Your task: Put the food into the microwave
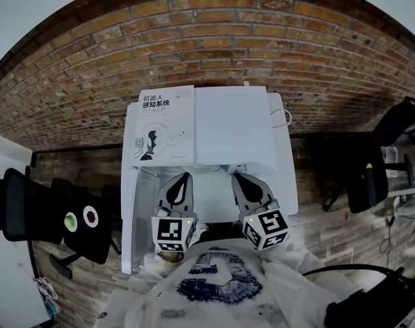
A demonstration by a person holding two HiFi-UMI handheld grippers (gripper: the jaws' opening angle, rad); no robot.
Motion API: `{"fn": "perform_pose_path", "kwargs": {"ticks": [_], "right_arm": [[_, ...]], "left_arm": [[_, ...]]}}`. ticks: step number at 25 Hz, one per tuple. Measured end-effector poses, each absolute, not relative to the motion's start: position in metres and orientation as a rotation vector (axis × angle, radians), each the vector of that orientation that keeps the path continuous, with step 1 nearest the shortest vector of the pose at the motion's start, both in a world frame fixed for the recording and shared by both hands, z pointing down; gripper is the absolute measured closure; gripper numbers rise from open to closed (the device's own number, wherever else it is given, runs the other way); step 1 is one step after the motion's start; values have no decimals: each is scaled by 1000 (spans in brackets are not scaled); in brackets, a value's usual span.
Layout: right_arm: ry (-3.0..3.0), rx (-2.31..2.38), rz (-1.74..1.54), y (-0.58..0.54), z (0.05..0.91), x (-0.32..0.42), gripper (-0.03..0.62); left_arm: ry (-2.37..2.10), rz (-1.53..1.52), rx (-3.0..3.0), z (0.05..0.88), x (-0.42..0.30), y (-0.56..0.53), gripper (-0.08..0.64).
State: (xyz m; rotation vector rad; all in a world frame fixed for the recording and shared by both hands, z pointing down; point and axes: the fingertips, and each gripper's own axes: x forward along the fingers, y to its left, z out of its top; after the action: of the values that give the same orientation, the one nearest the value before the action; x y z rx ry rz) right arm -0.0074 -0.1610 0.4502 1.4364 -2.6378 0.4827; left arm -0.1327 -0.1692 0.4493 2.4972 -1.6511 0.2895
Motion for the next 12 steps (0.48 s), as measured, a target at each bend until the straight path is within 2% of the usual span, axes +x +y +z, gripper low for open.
{"fn": "perform_pose_path", "kwargs": {"ticks": [12], "right_arm": [[-2628, 1429, 462, -164, 452, -9, 580]], "left_arm": [[-1654, 305, 2499, 452, -132, -171, 554]]}}
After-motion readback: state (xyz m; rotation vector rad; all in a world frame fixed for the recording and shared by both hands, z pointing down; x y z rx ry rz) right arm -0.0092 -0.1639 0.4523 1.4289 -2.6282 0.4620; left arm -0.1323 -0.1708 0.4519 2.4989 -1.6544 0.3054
